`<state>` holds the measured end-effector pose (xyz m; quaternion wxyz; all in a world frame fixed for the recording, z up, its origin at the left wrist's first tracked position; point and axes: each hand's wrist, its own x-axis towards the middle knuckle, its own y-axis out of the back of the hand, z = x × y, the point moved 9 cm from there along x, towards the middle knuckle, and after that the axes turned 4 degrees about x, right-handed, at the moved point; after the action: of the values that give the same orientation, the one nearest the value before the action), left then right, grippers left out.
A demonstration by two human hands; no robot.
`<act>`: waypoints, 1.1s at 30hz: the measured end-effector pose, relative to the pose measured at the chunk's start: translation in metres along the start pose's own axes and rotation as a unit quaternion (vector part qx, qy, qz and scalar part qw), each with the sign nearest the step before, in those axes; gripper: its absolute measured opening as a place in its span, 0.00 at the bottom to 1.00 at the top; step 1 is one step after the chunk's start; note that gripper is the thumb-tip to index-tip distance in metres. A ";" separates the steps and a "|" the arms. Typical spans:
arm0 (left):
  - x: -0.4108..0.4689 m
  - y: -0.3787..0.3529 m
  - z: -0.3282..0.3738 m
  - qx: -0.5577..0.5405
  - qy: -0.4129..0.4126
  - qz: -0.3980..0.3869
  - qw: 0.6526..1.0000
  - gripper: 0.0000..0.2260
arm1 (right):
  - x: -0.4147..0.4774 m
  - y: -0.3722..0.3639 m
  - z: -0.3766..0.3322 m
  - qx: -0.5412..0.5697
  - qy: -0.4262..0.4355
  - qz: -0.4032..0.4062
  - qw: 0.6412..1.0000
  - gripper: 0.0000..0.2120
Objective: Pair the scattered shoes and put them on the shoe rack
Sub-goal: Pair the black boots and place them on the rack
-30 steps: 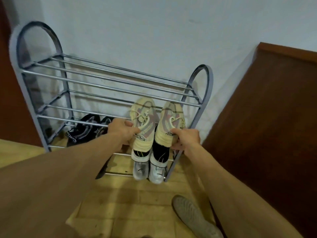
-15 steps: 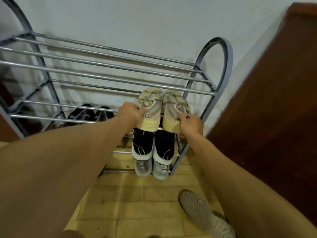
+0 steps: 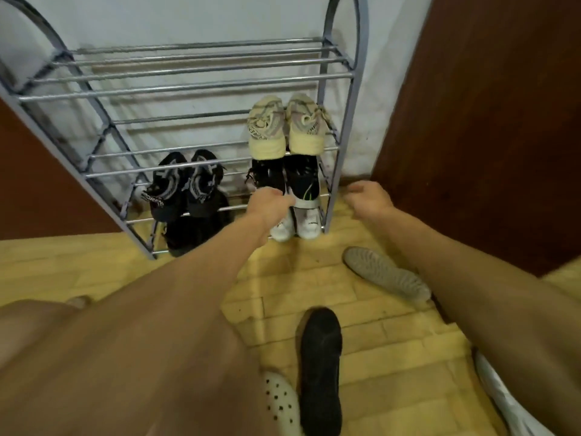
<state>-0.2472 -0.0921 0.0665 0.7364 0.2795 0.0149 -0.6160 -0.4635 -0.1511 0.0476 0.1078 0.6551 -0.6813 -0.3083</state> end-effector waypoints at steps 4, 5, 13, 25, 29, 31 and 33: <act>-0.052 -0.043 -0.027 0.018 0.031 -0.072 0.997 0.02 | -0.051 0.015 0.073 0.059 -0.062 -0.017 0.996 0.21; -0.065 -0.053 -0.033 0.026 0.030 -0.086 0.996 0.03 | -0.064 0.018 0.091 0.061 -0.073 -0.021 0.995 0.21; -0.137 -0.137 -0.116 0.144 0.062 -0.186 0.970 0.17 | -0.172 0.000 0.235 0.109 -0.189 -0.061 0.974 0.19; -0.174 -0.199 -0.207 0.250 0.059 -0.239 0.936 0.12 | -0.251 -0.058 0.356 0.099 -0.291 -0.074 0.949 0.20; -0.166 -0.192 -0.221 0.243 0.058 -0.221 0.943 0.13 | -0.251 -0.106 0.361 0.062 -0.304 -0.117 0.943 0.22; -0.161 -0.187 -0.225 0.247 0.055 -0.213 0.944 0.14 | -0.249 -0.136 0.359 0.038 -0.310 -0.146 0.939 0.25; -0.154 -0.181 -0.227 0.238 0.059 -0.194 0.950 0.14 | -0.248 -0.168 0.355 0.045 -0.324 -0.174 0.929 0.26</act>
<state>-0.3773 0.1288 -0.1394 0.5125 0.4743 -0.0352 -0.7150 -0.4908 0.1940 -0.2626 -0.2035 0.6321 -0.5680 -0.4861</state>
